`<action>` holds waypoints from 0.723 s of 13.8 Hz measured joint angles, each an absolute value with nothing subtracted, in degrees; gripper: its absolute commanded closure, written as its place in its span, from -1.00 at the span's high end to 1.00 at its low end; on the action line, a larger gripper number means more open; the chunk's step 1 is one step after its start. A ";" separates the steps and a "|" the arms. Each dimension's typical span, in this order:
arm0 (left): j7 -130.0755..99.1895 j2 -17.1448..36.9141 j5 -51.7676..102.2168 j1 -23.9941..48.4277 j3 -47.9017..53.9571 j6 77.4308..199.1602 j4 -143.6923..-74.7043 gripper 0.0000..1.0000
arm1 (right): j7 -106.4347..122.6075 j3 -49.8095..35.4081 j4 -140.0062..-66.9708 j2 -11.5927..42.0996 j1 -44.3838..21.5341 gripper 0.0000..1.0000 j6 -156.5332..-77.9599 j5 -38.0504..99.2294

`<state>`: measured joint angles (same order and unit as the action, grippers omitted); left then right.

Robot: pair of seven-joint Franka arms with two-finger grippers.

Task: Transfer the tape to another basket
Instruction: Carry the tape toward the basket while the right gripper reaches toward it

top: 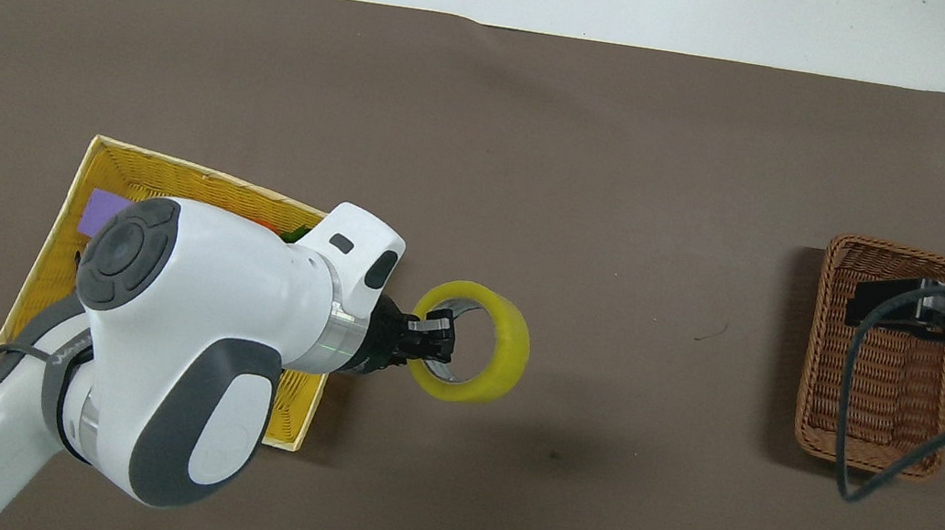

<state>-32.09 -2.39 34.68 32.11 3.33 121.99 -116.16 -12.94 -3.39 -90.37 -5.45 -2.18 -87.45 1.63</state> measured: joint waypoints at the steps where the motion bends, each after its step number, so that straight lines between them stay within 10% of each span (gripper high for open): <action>1: -32.18 -2.39 36.90 32.88 3.37 123.29 -116.13 -1.00 | -12.94 -3.38 -90.48 -5.45 -2.18 1.00 -88.02 3.63; 10: -32.74 -2.10 51.86 40.11 3.93 140.61 -116.17 -1.00 | -12.94 -3.46 -93.78 -4.25 -3.26 1.00 -94.92 21.78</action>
<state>-32.74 -2.10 51.86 40.11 3.93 140.61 -116.17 -12.94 -3.46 -93.78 -4.25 -3.26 -94.92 21.78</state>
